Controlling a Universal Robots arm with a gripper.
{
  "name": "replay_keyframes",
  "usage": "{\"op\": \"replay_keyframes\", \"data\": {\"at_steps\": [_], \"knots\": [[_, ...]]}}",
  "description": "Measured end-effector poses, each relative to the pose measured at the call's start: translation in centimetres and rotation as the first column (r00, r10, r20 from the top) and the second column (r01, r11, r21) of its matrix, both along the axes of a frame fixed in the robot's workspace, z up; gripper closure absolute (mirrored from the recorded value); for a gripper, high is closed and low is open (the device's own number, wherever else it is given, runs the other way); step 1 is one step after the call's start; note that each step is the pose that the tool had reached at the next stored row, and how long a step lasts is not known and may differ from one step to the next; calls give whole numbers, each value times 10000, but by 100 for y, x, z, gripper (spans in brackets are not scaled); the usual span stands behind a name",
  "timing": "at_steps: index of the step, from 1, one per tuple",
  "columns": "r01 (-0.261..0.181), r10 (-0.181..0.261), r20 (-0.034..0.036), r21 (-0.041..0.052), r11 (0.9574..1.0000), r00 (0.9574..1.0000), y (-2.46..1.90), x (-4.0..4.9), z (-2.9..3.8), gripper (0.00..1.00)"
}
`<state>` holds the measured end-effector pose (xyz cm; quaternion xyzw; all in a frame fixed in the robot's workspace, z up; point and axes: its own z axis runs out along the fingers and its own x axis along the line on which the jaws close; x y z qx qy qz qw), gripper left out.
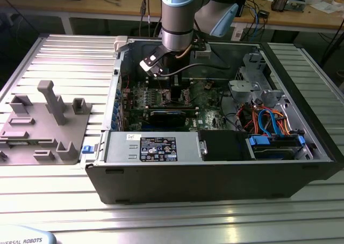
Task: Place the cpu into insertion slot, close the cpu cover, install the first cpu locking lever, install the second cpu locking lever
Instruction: 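Place the cpu into insertion slot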
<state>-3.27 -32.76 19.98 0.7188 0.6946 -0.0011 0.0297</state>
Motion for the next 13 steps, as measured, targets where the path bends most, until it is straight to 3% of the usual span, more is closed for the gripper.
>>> {"op": "replay_keyframes", "data": {"at_steps": [6, 8, 9, 13], "knots": [[0, 0, 0, 1, 10000, 10000, 0, 0, 0, 41], [0, 0, 0, 2, 10000, 10000, 0, 0, 0, 40], [0, 0, 0, 2, 10000, 10000, 0, 0, 0, 33], [0, 0, 0, 2, 10000, 10000, 0, 0, 0, 33]]}}
